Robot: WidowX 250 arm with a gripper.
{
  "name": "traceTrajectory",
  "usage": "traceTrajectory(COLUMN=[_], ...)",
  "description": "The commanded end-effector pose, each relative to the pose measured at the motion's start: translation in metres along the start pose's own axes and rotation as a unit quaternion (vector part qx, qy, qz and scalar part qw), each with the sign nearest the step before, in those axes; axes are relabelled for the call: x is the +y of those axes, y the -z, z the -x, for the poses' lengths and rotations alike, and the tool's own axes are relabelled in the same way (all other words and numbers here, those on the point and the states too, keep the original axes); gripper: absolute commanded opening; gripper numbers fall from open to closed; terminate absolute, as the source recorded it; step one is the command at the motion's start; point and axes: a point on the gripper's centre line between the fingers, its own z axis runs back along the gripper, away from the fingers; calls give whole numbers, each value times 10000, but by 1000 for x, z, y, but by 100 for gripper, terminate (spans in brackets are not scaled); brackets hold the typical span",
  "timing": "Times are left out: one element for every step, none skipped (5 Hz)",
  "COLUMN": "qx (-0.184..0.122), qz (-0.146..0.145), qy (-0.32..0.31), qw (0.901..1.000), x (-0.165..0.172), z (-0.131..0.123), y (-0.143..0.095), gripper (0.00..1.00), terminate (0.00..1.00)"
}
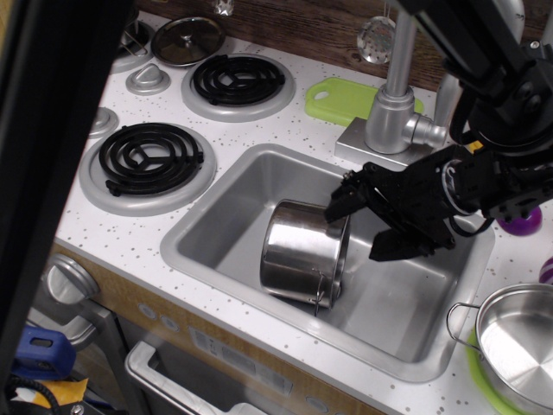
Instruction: Flip pot upright in sink
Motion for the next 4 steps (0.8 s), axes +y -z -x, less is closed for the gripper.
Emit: traceTrajectory(qx=[-293,-382,-463,-518], qz=[-66,-152,-166,-216], qy=[-51,25,17,25], qw=[9995,9992,9988,9984], x=[10,17,23,26], z=[-4,-2,4,6], y=[-3,5,13,17], gripper=[100,100,100,100], terminate=[0,0,0,0])
